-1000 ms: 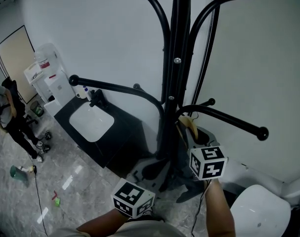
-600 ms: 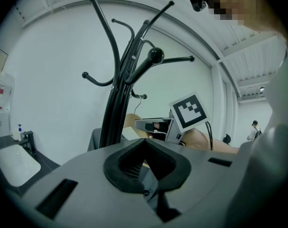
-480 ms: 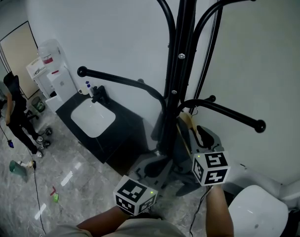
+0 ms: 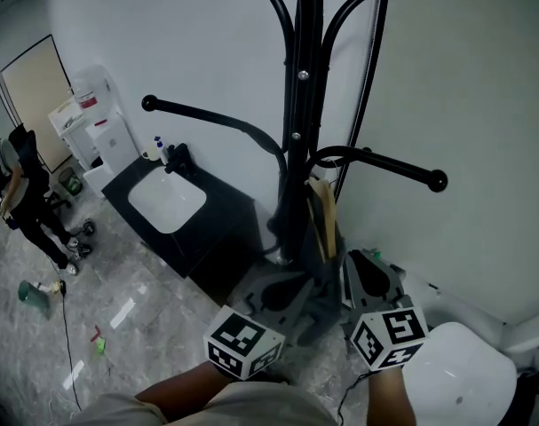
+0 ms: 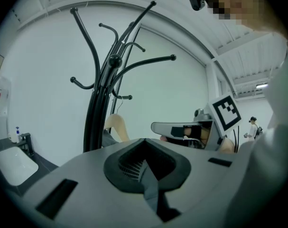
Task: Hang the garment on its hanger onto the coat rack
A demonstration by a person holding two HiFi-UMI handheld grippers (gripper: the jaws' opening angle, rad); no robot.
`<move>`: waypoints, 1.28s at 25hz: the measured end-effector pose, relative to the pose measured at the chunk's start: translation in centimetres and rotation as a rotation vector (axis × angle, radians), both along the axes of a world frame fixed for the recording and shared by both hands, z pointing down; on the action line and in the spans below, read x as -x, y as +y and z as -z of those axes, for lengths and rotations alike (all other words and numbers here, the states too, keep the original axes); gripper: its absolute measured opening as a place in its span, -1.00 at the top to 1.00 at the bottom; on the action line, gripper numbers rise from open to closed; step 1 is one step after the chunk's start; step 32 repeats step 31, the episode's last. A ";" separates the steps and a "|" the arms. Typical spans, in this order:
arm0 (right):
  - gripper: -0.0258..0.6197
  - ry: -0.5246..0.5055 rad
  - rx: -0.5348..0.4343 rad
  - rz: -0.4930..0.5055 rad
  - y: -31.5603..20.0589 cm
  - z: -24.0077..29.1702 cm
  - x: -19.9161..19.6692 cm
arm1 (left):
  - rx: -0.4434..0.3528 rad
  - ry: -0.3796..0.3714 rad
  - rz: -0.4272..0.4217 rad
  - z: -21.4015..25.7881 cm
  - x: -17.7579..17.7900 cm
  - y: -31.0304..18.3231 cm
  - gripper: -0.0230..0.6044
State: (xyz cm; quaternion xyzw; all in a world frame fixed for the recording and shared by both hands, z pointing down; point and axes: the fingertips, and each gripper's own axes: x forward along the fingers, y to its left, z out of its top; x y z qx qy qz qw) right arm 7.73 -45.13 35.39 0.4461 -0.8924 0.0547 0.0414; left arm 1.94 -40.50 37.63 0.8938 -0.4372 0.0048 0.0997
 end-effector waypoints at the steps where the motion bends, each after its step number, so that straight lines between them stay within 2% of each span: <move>1: 0.81 -0.016 0.002 0.005 0.8 0.0 -0.3 | -0.001 -0.003 -0.002 0.0 -0.2 0.4 0.91; 5: 0.87 -0.054 0.027 0.020 3.8 -0.6 -1.4 | -0.004 0.001 0.000 0.3 -1.0 2.3 0.91; 13: 0.88 -0.066 0.035 0.065 8.1 -1.1 -1.3 | -0.022 0.000 0.014 1.2 -1.8 5.3 0.91; 32: 0.88 -0.077 0.021 0.100 10.7 -0.8 -0.8 | -0.032 -0.021 0.037 1.1 -1.8 8.1 0.91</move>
